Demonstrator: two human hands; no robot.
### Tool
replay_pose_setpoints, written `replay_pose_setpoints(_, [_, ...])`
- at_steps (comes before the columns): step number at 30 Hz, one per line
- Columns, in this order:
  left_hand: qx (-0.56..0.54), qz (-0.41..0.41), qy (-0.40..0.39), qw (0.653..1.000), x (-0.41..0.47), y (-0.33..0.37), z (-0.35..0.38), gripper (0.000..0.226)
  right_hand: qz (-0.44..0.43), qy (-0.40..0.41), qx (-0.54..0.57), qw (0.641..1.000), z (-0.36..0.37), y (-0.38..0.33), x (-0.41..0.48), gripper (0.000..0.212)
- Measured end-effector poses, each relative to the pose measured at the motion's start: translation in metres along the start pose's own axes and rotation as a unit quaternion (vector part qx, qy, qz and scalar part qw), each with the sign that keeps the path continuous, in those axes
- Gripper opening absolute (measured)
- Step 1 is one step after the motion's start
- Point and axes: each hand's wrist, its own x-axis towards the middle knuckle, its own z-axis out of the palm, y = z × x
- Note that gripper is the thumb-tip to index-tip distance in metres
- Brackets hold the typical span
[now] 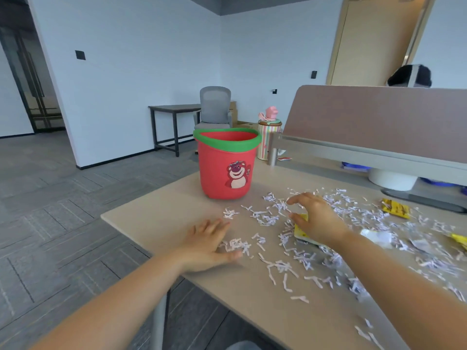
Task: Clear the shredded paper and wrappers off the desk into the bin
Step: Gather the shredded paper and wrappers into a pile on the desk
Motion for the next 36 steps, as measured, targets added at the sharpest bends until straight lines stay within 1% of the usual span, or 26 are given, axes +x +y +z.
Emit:
replay_pose_setpoints(1, [0.02, -0.004, -0.008, 1.0, -0.002, 0.007, 0.002, 0.11, 0.008, -0.001, 0.002, 1.0, -0.001, 0.002, -0.01, 0.029])
replay_pose_setpoints(3, [0.027, -0.004, -0.012, 1.0, 0.0, 0.031, 0.004, 0.097, 0.023, 0.003, 0.012, 1.0, -0.001, 0.004, -0.028, 0.029])
replay_pose_setpoints(6, [0.027, 0.023, -0.022, 0.999, 0.005, 0.077, 0.009, 0.094, 0.046, 0.013, 0.023, 0.999, -0.004, 0.006, -0.06, 0.03])
replay_pose_setpoints(8, [0.023, 0.049, -0.011, 0.998, 0.003, 0.102, 0.017, 0.093, 0.063, 0.019, 0.023, 0.998, -0.009, 0.013, -0.084, 0.03])
replay_pose_setpoints(11, [0.0, 0.094, 0.001, 0.996, -0.009, 0.114, 0.024, 0.093, 0.098, 0.049, -0.001, 0.994, -0.028, 0.026, -0.124, 0.034])
replay_pose_setpoints(12, [-0.009, 0.106, -0.002, 0.994, -0.014, 0.114, 0.025, 0.095, 0.119, 0.051, -0.022, 0.991, -0.034, 0.028, -0.139, 0.042])
replay_pose_setpoints(13, [-0.008, 0.116, -0.006, 0.993, -0.018, 0.112, 0.026, 0.1, 0.147, 0.033, -0.047, 0.988, -0.038, 0.028, -0.155, 0.057])
replay_pose_setpoints(15, [0.023, 0.124, -0.011, 0.992, -0.023, 0.111, 0.029, 0.112, 0.192, -0.046, -0.088, 0.976, -0.041, 0.024, -0.18, 0.099])
replay_pose_setpoints(16, [0.04, 0.12, -0.014, 0.992, -0.024, 0.111, 0.031, 0.116, 0.202, -0.086, -0.103, 0.97, -0.039, 0.022, -0.187, 0.115])
replay_pose_setpoints(17, [0.05, 0.113, -0.016, 0.992, -0.022, 0.113, 0.032, 0.118, 0.21, -0.113, -0.112, 0.965, -0.037, 0.02, -0.19, 0.121])
replay_pose_setpoints(18, [0.051, 0.105, -0.015, 0.993, -0.02, 0.116, 0.033, 0.116, 0.217, -0.127, -0.119, 0.961, -0.034, 0.019, -0.189, 0.12])
replay_pose_setpoints(20, [0.043, 0.094, -0.006, 0.995, -0.01, 0.121, 0.033, 0.109, 0.228, -0.129, -0.139, 0.955, -0.03, 0.019, -0.179, 0.114])
replay_pose_setpoints(25, [0.056, 0.091, 0.038, 0.994, 0.036, 0.132, 0.028, 0.1, 0.269, -0.096, -0.163, 0.944, -0.021, 0.044, -0.136, 0.113])
replay_pose_setpoints(27, [0.06, 0.112, 0.054, 0.99, 0.056, 0.135, 0.025, 0.097, 0.275, -0.08, -0.175, 0.942, -0.02, 0.06, -0.117, 0.111])
replay_pose_setpoints(30, [0.067, 0.171, 0.065, 0.981, 0.089, 0.138, 0.019, 0.089, 0.265, -0.074, -0.176, 0.945, -0.018, 0.083, -0.088, 0.105])
replay_pose_setpoints(32, [0.087, 0.212, 0.057, 0.972, 0.109, 0.14, 0.014, 0.082, 0.25, -0.084, -0.163, 0.951, -0.016, 0.096, -0.072, 0.1])
replay_pose_setpoints(33, [0.093, 0.225, 0.039, 0.969, 0.118, 0.141, 0.012, 0.077, 0.245, -0.091, -0.146, 0.954, -0.015, 0.101, -0.065, 0.097])
replay_pose_setpoints(35, [0.113, 0.235, 0.003, 0.965, 0.133, 0.141, 0.01, 0.068, 0.239, -0.104, -0.107, 0.959, -0.012, 0.109, -0.053, 0.089])
replay_pose_setpoints(36, [0.12, 0.234, -0.002, 0.965, 0.139, 0.14, 0.011, 0.065, 0.233, -0.109, -0.101, 0.961, -0.011, 0.113, -0.048, 0.084])
